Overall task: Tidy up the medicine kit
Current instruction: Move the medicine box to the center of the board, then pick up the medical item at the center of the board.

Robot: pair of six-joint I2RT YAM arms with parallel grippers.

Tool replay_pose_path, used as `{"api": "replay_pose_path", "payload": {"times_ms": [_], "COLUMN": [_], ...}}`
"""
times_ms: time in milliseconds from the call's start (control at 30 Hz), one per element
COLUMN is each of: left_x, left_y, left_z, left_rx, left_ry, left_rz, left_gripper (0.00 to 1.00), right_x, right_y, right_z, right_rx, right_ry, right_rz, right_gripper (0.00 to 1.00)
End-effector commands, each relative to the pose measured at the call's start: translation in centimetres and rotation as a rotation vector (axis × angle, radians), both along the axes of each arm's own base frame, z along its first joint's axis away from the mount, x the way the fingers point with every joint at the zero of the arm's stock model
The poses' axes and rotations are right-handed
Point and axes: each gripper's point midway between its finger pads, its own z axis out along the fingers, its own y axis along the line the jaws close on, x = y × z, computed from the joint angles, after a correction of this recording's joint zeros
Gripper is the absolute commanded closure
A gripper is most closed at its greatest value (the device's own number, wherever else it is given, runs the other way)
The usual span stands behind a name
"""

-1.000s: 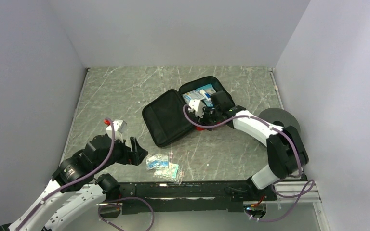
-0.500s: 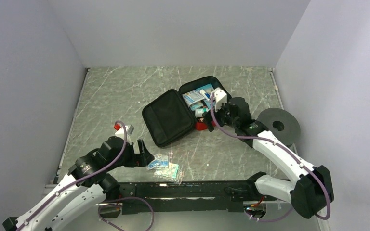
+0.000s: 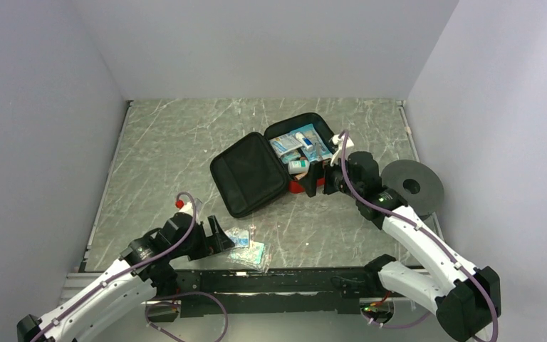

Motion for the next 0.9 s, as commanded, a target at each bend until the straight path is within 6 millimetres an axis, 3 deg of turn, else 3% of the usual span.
{"api": "replay_pose_path", "payload": {"times_ms": [0,100,300,567,867], "left_x": [0.8,0.6,0.6,0.7,0.6], "left_y": [-1.4,-1.3,-1.3,-0.5,0.1], "left_z": [0.2,-1.2,-2.1,-2.0,-2.4], "left_rx": [-0.099,-0.089,-0.093,-0.086,-0.08], "left_ry": [0.023,0.067,0.104,0.098,0.09], "left_rz": [0.055,0.082,0.115,0.164,0.183], "left_gripper": [0.03,0.04,0.05,0.05,0.05], "right_x": [-1.0,-1.7,-4.2,-8.8,-9.8], "right_y": [1.4,1.6,4.2,10.5,15.1], "right_z": [1.0,0.7,-0.4,-3.6,-7.6], "right_rx": [0.115,0.139,0.245,0.31,0.425], "right_ry": [-0.004,0.004,0.076,0.21,0.371], "right_rz": [0.044,0.062,0.183,0.294,0.293], "right_gripper": [0.0,0.0,0.03,0.08,0.12]}}
